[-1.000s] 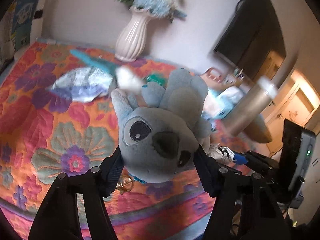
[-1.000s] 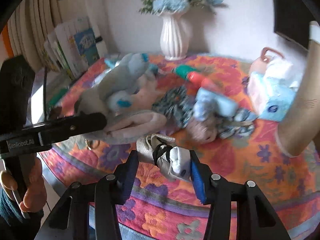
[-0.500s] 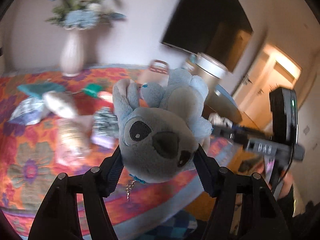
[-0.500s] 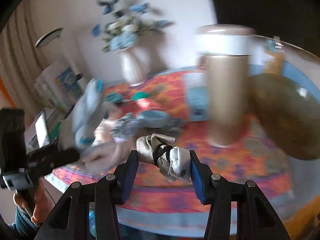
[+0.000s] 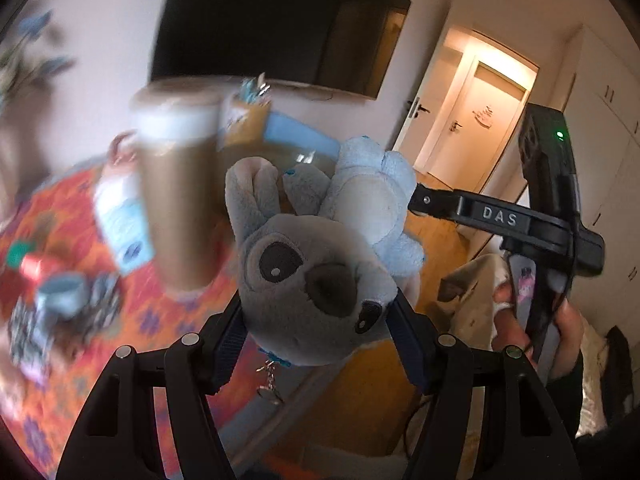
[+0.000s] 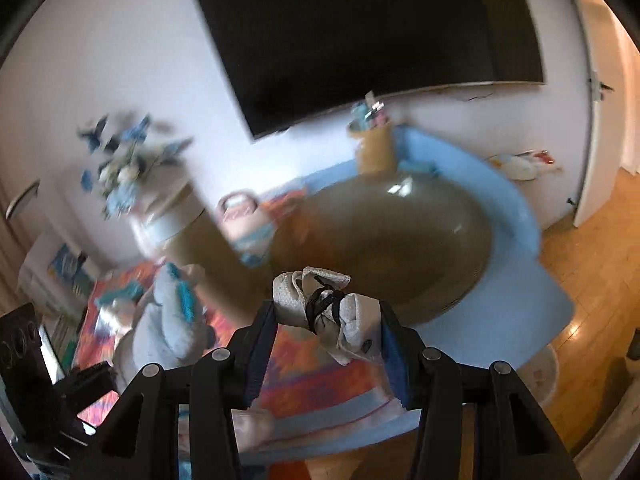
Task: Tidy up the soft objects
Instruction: 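Carry the grey plush toy with the left gripper into the brown glass bowl, then open the left gripper over the bowl and return both tools to the quilt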
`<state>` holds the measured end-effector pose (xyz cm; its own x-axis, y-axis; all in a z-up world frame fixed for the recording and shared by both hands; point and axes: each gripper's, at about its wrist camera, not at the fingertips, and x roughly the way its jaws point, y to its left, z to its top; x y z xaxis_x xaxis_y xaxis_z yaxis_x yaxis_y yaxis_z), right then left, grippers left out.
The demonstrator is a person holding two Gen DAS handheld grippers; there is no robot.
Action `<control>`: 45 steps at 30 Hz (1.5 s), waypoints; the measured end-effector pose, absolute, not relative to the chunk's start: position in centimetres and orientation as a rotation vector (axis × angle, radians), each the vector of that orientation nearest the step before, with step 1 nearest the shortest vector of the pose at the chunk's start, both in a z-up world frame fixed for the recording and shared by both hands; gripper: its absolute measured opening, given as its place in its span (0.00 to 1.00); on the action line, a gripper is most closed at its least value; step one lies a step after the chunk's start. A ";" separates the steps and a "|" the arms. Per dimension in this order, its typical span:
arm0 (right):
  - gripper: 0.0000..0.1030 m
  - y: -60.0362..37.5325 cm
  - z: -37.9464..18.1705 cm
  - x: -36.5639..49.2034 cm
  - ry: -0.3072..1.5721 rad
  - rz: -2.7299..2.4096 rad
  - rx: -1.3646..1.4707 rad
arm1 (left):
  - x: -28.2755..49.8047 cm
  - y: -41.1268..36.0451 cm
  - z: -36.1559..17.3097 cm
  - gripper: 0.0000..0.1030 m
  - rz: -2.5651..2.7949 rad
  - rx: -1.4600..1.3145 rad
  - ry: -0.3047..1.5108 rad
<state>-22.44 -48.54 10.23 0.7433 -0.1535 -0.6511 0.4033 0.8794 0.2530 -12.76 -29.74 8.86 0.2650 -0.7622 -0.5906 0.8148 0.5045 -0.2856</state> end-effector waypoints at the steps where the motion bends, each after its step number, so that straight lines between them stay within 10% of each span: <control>1: 0.47 -49.5 10.7 -22.8 0.647 -0.327 0.412 | -12.7 -30.6 9.2 0.62 -1.057 0.086 0.738; 15: 0.47 -60.2 11.2 -15.9 0.668 -0.510 0.449 | -7.8 -43.0 8.4 0.62 -0.705 0.273 0.637; 45: 0.61 -59.9 13.8 -18.9 0.633 -0.493 0.491 | -16.3 -41.2 12.6 0.84 -0.843 0.393 0.406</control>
